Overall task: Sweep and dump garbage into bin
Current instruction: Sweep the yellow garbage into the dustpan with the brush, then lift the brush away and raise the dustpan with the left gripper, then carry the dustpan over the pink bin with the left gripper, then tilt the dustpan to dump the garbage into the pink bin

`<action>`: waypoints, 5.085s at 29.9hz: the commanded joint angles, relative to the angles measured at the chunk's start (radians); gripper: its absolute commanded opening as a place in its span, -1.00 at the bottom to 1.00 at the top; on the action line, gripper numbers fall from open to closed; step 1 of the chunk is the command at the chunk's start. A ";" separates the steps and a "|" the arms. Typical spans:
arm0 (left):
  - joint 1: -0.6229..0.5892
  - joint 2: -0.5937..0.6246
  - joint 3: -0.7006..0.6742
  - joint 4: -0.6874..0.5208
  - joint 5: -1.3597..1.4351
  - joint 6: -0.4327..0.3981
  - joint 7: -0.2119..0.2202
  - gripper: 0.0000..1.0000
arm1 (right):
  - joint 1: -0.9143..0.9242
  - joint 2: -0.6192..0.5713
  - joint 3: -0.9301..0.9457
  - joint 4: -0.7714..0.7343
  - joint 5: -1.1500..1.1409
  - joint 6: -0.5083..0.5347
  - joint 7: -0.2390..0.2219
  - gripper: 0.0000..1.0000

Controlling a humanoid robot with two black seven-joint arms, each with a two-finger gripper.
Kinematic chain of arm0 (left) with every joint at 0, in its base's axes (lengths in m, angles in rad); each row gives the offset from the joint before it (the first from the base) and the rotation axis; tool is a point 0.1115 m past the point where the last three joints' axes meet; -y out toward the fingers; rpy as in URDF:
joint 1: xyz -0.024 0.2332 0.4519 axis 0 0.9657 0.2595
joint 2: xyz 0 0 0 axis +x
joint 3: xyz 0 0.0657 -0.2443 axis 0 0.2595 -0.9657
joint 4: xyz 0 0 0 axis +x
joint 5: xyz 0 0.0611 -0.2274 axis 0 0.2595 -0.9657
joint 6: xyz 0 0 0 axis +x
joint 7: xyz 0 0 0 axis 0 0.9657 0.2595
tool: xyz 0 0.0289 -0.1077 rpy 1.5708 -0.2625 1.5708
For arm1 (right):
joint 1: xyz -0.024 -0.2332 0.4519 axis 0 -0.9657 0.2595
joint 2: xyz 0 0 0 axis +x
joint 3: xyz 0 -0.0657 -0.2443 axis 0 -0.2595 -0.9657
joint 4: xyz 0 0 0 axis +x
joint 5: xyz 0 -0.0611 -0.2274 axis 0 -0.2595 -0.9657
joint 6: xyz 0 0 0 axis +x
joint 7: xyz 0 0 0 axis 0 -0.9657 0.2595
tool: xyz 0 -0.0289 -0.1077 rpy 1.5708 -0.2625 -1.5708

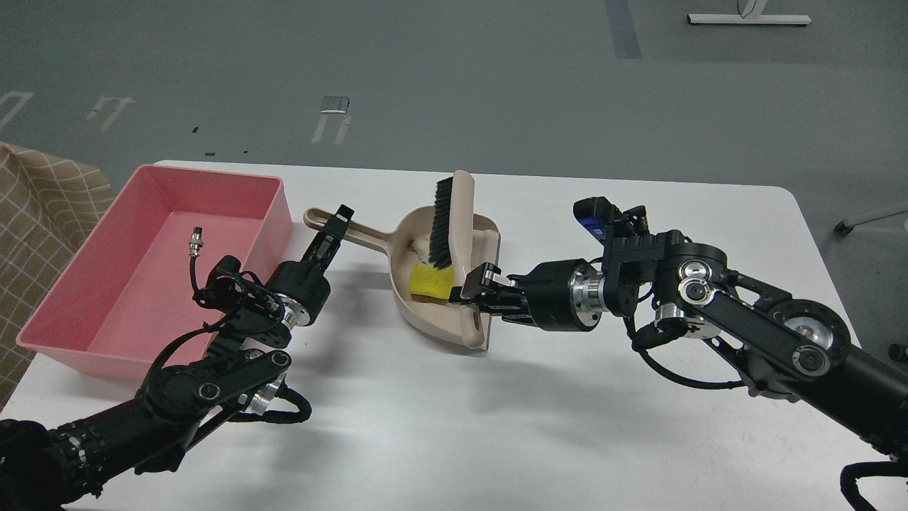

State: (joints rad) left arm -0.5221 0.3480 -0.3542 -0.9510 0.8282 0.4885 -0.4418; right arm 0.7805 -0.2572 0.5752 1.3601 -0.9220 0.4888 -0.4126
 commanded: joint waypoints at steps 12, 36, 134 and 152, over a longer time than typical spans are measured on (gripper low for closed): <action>-0.004 0.000 -0.005 -0.002 -0.011 0.000 0.002 -1.00 | 0.037 -0.027 0.069 0.039 0.000 0.000 0.001 -1.00; -0.018 0.095 -0.012 -0.149 -0.116 0.000 0.017 -1.00 | 0.042 -0.350 0.176 0.079 0.095 0.000 0.009 -1.00; -0.102 0.879 -0.074 -0.153 -0.385 -0.553 -0.047 -1.00 | -0.234 -0.410 0.404 0.031 0.129 0.000 0.018 -1.00; -0.041 0.936 -0.072 -0.035 -0.414 -0.643 -0.047 -1.00 | -0.236 -0.410 0.403 0.031 0.127 0.000 0.017 -1.00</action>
State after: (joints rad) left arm -0.5722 1.2638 -0.4265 -0.9964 0.4145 -0.1353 -0.4888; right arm 0.5446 -0.6680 0.9786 1.3914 -0.7946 0.4887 -0.3958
